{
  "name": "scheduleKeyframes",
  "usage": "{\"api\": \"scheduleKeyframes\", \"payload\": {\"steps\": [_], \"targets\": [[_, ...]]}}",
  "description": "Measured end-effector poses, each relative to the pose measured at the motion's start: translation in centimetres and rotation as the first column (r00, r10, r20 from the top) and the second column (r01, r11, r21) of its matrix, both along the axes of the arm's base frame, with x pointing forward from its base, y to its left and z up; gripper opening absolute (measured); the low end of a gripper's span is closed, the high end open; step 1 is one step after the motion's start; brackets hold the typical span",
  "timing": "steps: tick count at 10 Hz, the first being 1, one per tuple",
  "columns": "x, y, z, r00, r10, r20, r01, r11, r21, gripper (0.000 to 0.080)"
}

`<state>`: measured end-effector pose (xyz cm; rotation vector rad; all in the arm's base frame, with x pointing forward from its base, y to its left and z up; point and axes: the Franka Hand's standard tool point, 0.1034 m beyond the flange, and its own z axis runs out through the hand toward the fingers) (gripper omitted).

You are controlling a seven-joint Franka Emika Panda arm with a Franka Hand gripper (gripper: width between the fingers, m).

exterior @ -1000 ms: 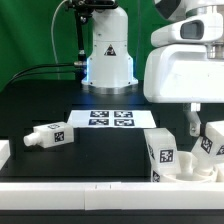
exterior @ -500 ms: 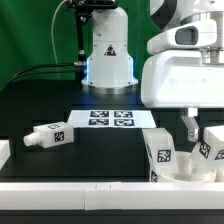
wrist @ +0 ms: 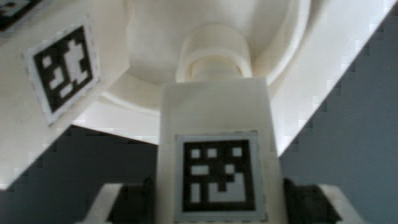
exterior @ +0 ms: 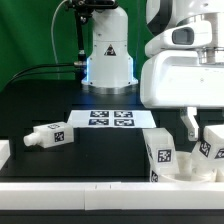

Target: Assemble stool

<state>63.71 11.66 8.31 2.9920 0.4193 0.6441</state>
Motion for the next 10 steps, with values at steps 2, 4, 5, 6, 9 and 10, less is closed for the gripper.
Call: {"api": "scheduleKeyframes", "payload": {"steps": [2,4,5,6,9,10], "targets": [[0.00,0.01,-0.01,1.000,0.000,0.000,0.000,1.000,0.000,0.0337],[0.00,0.01,-0.01,1.000,0.000,0.000,0.000,1.000,0.000,0.0337],[-0.02,-0.03,-0.02,1.000,0.001,0.003,-0.001,1.000,0.000,0.0337],[-0.11,-0.14,-0.05,1.000,0.003,0.012,-0.003,1.000,0.001,0.0337],[-0.55,-0.31,-0.42,0.999,0.005,0.039,-0.005,1.000,0.005,0.0337],[-0.48,-0.26,-0.45,0.999,0.007,0.052,-0.008,1.000,0.007,0.0337]]}}
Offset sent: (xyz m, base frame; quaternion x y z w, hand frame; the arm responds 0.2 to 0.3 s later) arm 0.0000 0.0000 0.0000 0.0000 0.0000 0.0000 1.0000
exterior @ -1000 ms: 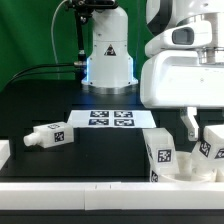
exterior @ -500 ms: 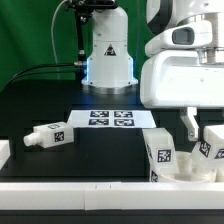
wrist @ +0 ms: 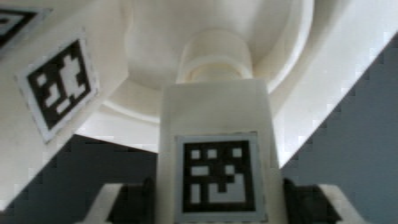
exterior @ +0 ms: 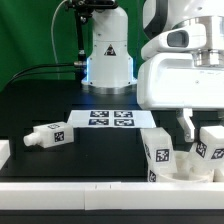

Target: Assemble stool

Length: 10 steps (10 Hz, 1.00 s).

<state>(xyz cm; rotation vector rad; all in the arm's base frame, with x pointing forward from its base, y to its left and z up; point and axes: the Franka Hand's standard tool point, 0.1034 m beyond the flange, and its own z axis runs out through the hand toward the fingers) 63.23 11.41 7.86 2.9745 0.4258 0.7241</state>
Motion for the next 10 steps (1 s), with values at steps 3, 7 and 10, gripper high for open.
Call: {"api": "scheduleKeyframes", "payload": {"steps": [3,7,10], "targets": [[0.3,0.1,-0.1,0.999,0.007,0.047,-0.007,1.000,0.006,0.0337],[0.6,0.4,0.5,0.997,-0.035,-0.065,0.036,0.999,0.005,0.0566],[2.6,2.0,2.3,0.955,-0.158,-0.252,0.163,0.987,0.002,0.0644]]}}
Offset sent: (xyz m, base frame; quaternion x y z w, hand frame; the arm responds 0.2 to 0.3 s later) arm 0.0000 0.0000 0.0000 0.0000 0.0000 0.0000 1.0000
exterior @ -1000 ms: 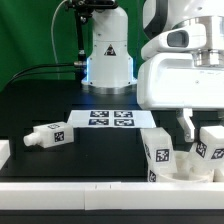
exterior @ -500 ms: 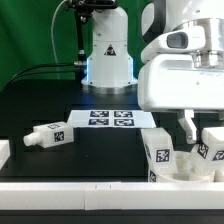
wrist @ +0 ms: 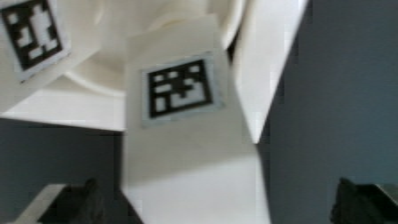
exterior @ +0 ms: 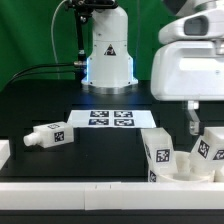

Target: Assemble stool

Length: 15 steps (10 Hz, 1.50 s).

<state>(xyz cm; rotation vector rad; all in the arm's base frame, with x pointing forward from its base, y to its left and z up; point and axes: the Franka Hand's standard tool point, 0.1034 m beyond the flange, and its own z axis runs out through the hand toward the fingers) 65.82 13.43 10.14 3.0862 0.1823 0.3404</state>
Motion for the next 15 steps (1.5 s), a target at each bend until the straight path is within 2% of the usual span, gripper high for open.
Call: {"api": "scheduleKeyframes", "payload": {"steps": [1,4,6,8,10,11,12,14,15], "targets": [[0.4,0.3,0.1,1.000,0.003,-0.023,-0.003,1.000,-0.004,0.0648],[-1.2,-1.2,-0.6,0.967,-0.024,-0.252,0.011,0.999,-0.052,0.0649],[-1.7,-2.0,-1.6,0.938,-0.045,-0.345,0.020,0.997,-0.074,0.0649],[-1.6,-2.3,-1.7,0.938,-0.061,-0.340,0.037,0.996,-0.076,0.0649],[-1.6,-2.4,-1.8,0.937,-0.079,-0.340,0.055,0.995,-0.079,0.0398],[-1.6,-2.3,-1.8,0.930,-0.159,-0.332,0.138,0.987,-0.088,0.0398],[-1.6,-2.3,-1.8,0.915,-0.242,-0.323,0.222,0.970,-0.098,0.0337],[-1.6,-2.3,-1.9,0.879,-0.365,-0.306,0.349,0.931,-0.107,0.0337],[-1.5,-2.3,-1.9,0.805,-0.522,-0.281,0.517,0.850,-0.099,0.0337]]}}
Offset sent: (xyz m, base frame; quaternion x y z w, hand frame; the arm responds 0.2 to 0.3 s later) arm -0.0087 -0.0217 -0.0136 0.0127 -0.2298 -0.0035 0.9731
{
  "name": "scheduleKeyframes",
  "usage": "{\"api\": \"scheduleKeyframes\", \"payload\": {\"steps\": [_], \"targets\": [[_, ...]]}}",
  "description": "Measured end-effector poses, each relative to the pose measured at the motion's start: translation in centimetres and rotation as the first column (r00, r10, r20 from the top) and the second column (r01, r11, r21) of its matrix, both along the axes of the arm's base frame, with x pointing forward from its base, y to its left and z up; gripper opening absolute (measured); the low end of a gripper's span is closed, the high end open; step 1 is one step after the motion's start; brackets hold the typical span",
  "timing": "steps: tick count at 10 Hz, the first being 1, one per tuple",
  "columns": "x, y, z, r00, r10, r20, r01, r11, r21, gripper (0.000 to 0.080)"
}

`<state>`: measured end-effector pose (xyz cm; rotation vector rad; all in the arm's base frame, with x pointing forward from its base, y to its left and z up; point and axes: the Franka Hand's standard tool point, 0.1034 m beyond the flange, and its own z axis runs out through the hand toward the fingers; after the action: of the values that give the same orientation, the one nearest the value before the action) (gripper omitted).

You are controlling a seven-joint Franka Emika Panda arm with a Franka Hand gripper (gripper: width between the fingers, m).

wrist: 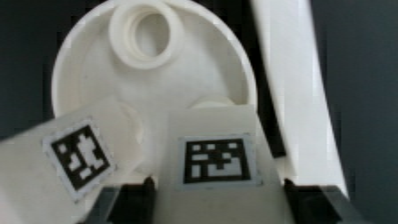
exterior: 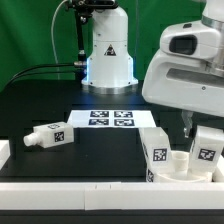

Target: Assemble stool

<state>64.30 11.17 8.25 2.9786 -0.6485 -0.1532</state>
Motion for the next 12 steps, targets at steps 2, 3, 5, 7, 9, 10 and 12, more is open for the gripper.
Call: {"api": "scheduleKeyframes", "payload": {"steps": [2,3,5,7,9,10,12], "targets": [[0.20,-0.03,-0.03,0.953,-0.301,0.034,0.300,0.953,0.038,0.0337],[0.16,0.40,-0.02,0.938,-0.344,0.036,0.343,0.939,0.031,0.0337],[0.17,0.46,-0.04,0.879,-0.475,0.040,0.475,0.880,0.024,0.0337],[0.05,0.25,-0.13,0.714,-0.697,0.066,0.693,0.717,0.066,0.0337],[-0.48,0.72,-0.30,0.462,-0.883,0.085,0.868,0.470,0.163,0.0337],[-0.67,0.80,-0.28,0.438,-0.896,0.076,0.883,0.445,0.150,0.0337],[-0.59,0.89,-0.33,0.335,-0.940,0.061,0.928,0.341,0.149,0.0337]]}}
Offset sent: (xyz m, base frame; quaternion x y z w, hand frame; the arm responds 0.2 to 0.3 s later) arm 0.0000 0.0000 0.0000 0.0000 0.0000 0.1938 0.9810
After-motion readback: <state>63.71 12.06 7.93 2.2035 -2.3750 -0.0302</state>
